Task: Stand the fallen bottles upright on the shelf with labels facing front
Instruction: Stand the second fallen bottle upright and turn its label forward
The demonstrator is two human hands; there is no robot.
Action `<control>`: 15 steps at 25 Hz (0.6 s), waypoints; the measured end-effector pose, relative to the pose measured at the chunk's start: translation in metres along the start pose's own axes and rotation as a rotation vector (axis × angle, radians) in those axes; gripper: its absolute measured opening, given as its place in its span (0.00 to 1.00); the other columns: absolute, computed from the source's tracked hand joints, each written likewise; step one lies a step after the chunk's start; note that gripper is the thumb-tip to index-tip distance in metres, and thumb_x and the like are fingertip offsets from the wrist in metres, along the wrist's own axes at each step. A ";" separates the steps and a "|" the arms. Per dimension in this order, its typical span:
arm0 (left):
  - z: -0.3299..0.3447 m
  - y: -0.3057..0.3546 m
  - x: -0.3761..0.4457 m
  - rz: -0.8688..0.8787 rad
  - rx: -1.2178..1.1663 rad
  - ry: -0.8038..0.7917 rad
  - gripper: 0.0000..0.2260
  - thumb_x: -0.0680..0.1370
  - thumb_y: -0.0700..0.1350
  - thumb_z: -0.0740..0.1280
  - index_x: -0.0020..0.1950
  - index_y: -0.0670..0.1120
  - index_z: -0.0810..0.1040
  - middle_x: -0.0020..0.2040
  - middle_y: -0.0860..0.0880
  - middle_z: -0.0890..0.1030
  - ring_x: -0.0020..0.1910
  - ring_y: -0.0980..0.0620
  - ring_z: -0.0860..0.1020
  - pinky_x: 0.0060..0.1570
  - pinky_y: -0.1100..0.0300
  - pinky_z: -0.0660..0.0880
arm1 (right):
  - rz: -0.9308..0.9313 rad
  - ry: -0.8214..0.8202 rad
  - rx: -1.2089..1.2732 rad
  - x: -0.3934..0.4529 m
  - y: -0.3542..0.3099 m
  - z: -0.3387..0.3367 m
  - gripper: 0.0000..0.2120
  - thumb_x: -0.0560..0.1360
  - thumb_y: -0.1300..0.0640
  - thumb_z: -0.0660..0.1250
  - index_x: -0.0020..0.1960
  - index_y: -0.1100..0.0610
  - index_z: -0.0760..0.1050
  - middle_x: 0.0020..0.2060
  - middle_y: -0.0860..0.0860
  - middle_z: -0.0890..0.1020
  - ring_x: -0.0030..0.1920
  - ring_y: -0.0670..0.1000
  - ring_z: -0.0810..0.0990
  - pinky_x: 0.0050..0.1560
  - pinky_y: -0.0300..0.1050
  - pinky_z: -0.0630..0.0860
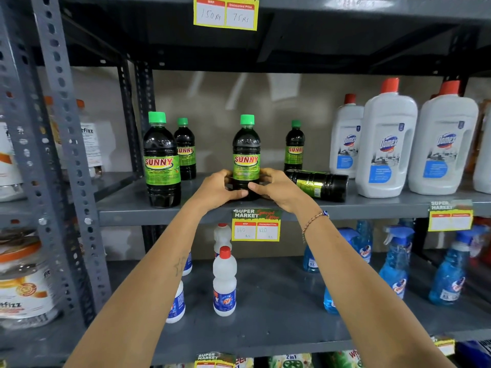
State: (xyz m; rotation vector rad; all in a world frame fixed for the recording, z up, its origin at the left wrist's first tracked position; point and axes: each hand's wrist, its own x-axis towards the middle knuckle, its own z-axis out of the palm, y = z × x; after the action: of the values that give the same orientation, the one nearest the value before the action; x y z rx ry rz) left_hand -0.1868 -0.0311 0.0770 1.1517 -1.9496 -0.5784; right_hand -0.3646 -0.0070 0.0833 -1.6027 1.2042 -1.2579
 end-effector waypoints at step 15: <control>-0.003 0.006 -0.025 0.055 -0.081 0.053 0.28 0.66 0.51 0.77 0.64 0.47 0.75 0.55 0.51 0.81 0.49 0.58 0.80 0.53 0.61 0.76 | -0.074 -0.061 -0.072 -0.017 0.000 -0.008 0.24 0.75 0.64 0.68 0.70 0.61 0.68 0.64 0.55 0.78 0.66 0.54 0.75 0.68 0.52 0.72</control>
State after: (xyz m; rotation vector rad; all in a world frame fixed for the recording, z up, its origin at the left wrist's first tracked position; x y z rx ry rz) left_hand -0.1803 -0.0060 0.0729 1.0493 -1.8894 -0.5862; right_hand -0.3740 0.0092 0.0813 -1.7396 1.1740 -1.2147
